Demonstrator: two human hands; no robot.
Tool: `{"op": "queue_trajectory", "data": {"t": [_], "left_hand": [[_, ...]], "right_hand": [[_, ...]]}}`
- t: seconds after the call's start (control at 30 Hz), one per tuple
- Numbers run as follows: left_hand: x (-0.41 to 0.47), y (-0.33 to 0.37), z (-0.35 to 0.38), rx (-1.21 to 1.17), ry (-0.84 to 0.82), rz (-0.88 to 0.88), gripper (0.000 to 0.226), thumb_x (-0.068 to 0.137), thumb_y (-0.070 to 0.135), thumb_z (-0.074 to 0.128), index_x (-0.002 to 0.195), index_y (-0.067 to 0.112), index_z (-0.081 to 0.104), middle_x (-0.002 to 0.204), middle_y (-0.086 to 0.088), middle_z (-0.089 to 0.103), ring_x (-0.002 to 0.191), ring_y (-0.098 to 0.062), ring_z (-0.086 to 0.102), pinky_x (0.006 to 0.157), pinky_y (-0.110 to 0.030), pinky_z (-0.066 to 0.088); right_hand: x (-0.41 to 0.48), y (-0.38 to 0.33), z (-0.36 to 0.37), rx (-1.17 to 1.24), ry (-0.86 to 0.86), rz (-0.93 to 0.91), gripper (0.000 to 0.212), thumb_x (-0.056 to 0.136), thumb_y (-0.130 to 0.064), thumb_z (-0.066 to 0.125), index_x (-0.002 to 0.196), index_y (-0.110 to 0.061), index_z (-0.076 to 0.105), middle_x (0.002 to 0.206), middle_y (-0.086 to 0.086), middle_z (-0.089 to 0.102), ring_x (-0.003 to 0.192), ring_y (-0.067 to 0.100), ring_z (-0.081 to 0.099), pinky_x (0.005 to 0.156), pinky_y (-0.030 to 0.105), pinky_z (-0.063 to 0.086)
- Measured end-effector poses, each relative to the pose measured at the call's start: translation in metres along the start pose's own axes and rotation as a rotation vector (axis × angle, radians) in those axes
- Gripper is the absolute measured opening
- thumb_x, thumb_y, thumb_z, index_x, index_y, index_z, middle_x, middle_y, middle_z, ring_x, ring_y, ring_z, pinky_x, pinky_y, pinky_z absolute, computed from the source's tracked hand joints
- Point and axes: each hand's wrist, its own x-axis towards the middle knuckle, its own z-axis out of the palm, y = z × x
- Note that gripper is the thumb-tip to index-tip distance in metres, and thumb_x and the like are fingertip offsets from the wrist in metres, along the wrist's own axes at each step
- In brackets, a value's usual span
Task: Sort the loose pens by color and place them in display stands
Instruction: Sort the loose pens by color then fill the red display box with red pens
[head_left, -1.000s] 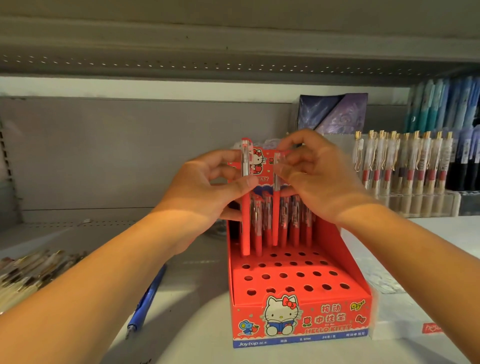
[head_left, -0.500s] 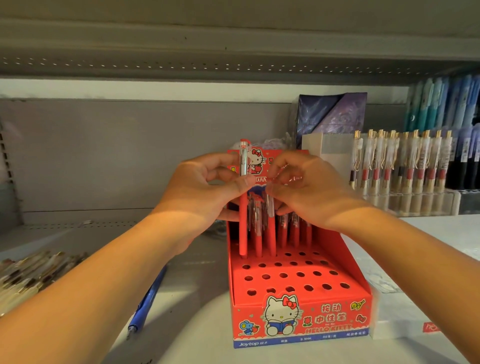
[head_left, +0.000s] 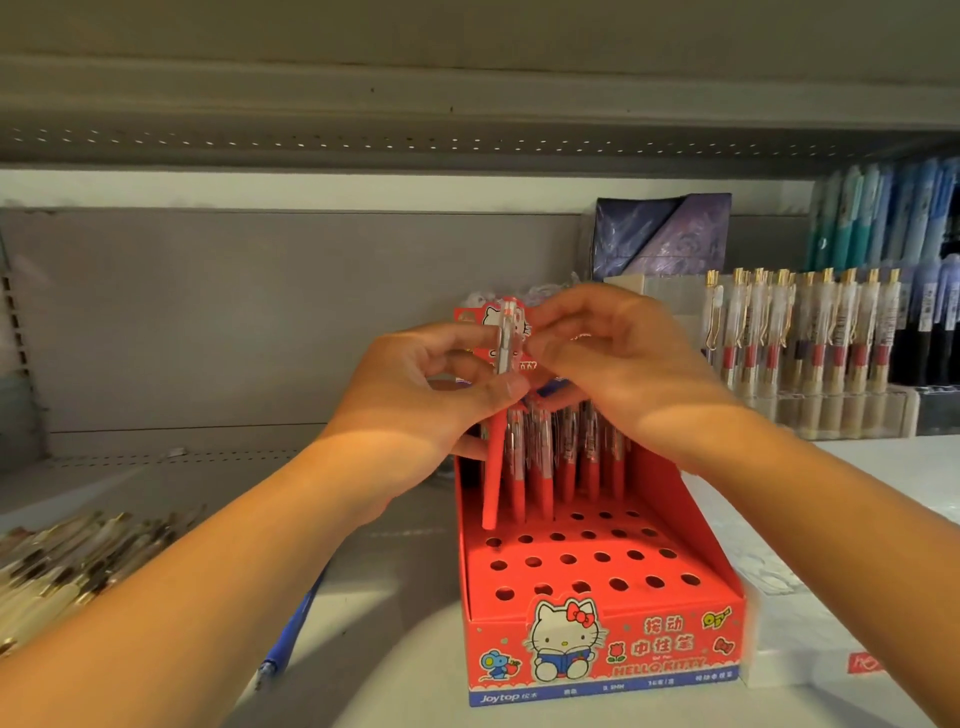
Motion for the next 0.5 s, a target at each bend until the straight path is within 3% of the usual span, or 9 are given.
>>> {"op": "queue_trajectory", "data": {"t": [0.23, 0.33, 0.4, 0.5], "left_hand": [[-0.001, 0.001, 0.006, 0.006, -0.026, -0.003, 0.044, 0.074, 0.002, 0.081, 0.105, 0.022, 0.057, 0.066, -0.001, 0.063, 0.059, -0.013, 0.066, 0.048, -0.034, 0.056], [0.000, -0.002, 0.006, 0.112, 0.014, 0.076, 0.050, 0.067, 0.008, 0.087, 0.101, 0.028, 0.055, 0.073, 0.006, 0.067, 0.060, -0.014, 0.064, 0.052, -0.030, 0.056], [0.000, -0.006, 0.005, 0.266, 0.028, 0.173, 0.060, 0.061, 0.016, 0.092, 0.105, 0.034, 0.055, 0.094, 0.012, 0.066, 0.073, -0.015, 0.066, 0.064, -0.026, 0.056], [0.003, -0.015, -0.003, 0.617, -0.023, 0.258, 0.078, 0.057, 0.034, 0.093, 0.122, 0.039, 0.051, 0.125, 0.015, 0.051, 0.110, -0.010, 0.056, 0.090, -0.033, 0.051]], "right_hand": [[-0.003, -0.005, 0.004, 0.202, -0.001, 0.013, 0.020, 0.079, 0.000, 0.074, 0.093, -0.011, 0.064, 0.072, 0.002, 0.068, 0.061, 0.018, 0.067, 0.056, 0.028, 0.057], [-0.001, -0.005, 0.003, 0.239, 0.014, 0.018, 0.021, 0.082, 0.003, 0.071, 0.093, -0.013, 0.062, 0.070, 0.004, 0.069, 0.064, 0.021, 0.069, 0.058, 0.033, 0.060], [0.001, -0.005, -0.001, 0.210, 0.051, 0.014, 0.025, 0.083, 0.004, 0.070, 0.095, -0.017, 0.061, 0.070, 0.004, 0.071, 0.066, 0.023, 0.071, 0.060, 0.039, 0.061], [0.005, -0.003, -0.011, 0.113, 0.074, 0.010, 0.028, 0.085, 0.002, 0.069, 0.098, -0.021, 0.060, 0.074, 0.004, 0.073, 0.068, 0.021, 0.073, 0.057, 0.034, 0.060]]}}
